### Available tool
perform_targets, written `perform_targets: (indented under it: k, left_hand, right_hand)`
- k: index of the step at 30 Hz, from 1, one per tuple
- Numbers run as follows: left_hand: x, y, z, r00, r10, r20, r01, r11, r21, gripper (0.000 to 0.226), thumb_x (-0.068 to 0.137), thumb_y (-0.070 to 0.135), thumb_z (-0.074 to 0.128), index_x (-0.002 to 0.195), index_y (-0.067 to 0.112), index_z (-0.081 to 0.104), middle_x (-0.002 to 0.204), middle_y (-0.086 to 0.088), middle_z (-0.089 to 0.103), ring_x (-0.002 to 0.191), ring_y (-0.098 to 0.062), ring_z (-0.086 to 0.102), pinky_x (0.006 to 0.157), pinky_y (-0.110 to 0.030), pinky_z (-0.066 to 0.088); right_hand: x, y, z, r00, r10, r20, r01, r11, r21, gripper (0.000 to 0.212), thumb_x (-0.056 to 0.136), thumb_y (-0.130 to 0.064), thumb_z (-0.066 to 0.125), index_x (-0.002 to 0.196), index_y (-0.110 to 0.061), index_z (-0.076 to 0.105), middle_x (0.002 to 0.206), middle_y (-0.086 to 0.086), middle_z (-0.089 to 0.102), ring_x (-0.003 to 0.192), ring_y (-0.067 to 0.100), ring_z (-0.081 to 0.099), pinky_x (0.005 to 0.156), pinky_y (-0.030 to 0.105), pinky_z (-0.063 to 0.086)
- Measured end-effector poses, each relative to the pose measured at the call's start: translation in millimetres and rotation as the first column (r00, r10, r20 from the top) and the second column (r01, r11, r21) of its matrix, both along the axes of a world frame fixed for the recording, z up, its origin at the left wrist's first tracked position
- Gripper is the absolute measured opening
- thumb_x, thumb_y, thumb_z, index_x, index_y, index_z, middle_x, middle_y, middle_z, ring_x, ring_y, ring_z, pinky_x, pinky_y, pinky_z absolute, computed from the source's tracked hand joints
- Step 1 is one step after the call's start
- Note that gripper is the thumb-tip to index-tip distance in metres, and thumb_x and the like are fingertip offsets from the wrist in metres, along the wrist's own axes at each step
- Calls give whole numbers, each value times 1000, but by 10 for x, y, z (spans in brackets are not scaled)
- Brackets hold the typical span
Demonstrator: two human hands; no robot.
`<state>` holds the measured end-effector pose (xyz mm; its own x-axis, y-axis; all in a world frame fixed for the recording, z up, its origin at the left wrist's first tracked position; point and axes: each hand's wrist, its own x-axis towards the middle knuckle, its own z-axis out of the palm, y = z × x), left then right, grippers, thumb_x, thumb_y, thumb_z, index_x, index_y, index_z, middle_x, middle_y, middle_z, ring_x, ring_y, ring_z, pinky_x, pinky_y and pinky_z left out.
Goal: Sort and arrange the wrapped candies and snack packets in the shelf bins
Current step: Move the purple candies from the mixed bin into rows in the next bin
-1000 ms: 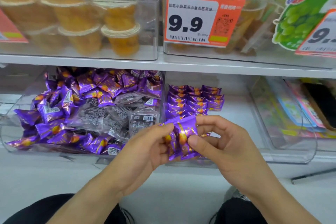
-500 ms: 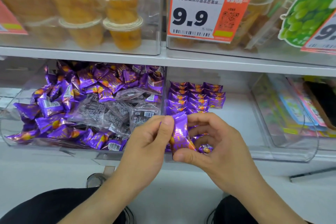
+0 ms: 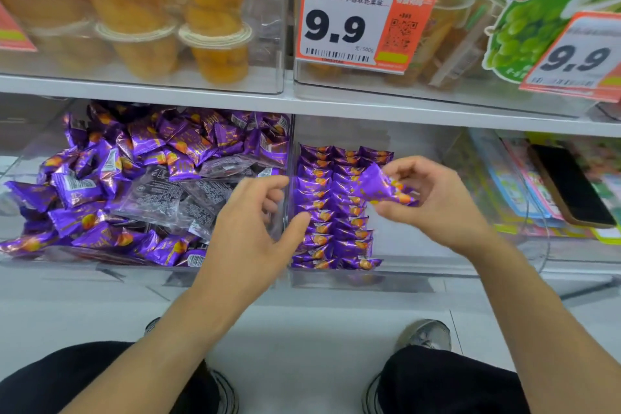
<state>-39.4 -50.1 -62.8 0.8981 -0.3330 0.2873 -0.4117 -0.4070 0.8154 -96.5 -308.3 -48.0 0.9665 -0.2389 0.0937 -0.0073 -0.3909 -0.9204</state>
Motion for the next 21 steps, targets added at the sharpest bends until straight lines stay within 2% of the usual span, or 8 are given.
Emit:
perform_targets:
  k: [2,4,7,9,12,16,19,21]
  left_hand:
    - [37,27,-116,995,21,-95,-19,1000,22,43,78,24,80,116,21,61,96,7,59,79,-10,57,74,-21,50]
    - [19,10,-183,985,22,-173,-24,1000,-11,39,79,20,79,114,20,62,93,3,64,72,-11,58,69,-23,53]
    - [4,-16,-239,983,31,-179,-38,999,-35,34,81,19,77,112,22,64,91,0,65,68,-13,58,65,-20,51]
    - [11,-10,-256,983,30,-179,-40,998,-53,34,81,19,76,112,23,64,91,0,65,68,-14,58,65,-21,52]
    - [10,9,-275,985,23,-174,-32,998,-49,35,82,24,75,114,24,63,93,3,65,70,-14,59,66,-24,53]
    - [10,1,-276,989,27,-145,-33,998,-45,32,83,23,74,113,23,63,92,4,64,70,-14,59,62,-18,50]
    - [4,-8,-279,990,22,-141,-31,998,-60,30,83,20,75,111,22,64,92,2,63,70,-14,59,61,-16,49]
    - [-1,-7,-279,990,16,-142,-25,998,-62,30,84,20,75,112,22,64,92,3,64,70,-14,59,61,-16,49]
  right_hand:
    - [139,-375,-174,986,-159,-53,145,968,-202,49,64,6,86,92,-30,66,91,2,70,76,10,64,77,29,53]
    - [251,-621,-371,965,-231,-122,187,937,-296,48,62,5,84,86,-32,65,90,3,71,74,12,64,74,27,53]
    - [392,-770,-583,942,-187,-280,89,941,-328,45,61,2,87,89,-26,66,89,3,68,74,15,61,71,27,51]
    - [486,-781,-633,933,-134,-334,10,937,-349,48,60,-3,91,95,-22,65,93,2,65,79,14,59,76,29,51]
    - [597,-760,-676,937,-99,-334,-25,938,-347,48,59,-6,93,96,-18,65,91,-2,61,81,13,56,79,28,50]
    - [646,-703,-712,949,-113,-295,-12,921,-390,46,61,-9,93,97,-13,65,93,0,62,82,15,56,79,29,50]
    - [628,-710,-697,936,-171,-306,19,897,-443,52,59,-13,94,102,-7,65,94,0,62,80,15,57,65,14,45]
    - [597,-740,-680,912,-237,-335,43,867,-497,55,56,-17,96,100,-9,64,87,-4,60,73,15,55,56,12,40]
